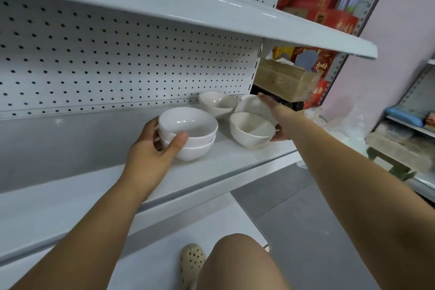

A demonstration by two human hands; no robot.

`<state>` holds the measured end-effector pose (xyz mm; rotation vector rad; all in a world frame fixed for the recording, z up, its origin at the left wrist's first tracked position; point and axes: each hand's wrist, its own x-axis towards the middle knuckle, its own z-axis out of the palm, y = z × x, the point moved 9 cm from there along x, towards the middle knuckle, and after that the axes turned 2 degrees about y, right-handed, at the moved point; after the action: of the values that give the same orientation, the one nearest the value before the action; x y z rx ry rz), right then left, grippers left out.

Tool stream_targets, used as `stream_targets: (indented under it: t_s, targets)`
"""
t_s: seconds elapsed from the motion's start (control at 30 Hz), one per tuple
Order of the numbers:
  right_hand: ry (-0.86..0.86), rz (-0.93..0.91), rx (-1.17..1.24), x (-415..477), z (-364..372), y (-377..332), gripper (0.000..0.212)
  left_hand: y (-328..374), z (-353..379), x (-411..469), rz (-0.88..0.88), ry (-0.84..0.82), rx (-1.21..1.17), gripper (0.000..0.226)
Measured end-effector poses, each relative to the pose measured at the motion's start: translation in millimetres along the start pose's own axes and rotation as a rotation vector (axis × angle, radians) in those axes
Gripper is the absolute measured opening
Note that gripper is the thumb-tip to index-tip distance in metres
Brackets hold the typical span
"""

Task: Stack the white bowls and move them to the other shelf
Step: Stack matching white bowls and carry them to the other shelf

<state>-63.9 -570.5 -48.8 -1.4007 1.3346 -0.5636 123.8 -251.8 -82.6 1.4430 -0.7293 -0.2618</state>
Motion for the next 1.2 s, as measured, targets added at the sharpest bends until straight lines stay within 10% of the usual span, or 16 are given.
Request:
stream_targets:
  t_s: [0.43,0.83,1.0,1.2]
  targets:
    - [-0.059,-0.071,0.126,-17.3,-2.8,-1.5,0.075,3.3,-0.3,-1.4,-0.014,-0.005,0.003,0.080]
    - [-0.036,-0.255,0.285,-10.3,-17.1,-3.2,0.089,3.3,-1.4,-1.4,-0.025,0.005,0.017,0.077]
    - [-0.094,-0.341,0.333,-23.7,-19.3,-4.7,0.050,4.5,-1.2,-2.1,-0.020,-0.002,0.018,0.079]
    - [-0.123,-0.409,0.382,-28.0,-22.8,-10.2,0.104,7.5,-0.4,-4.1,-0.021,-0.003,0.015,0.075]
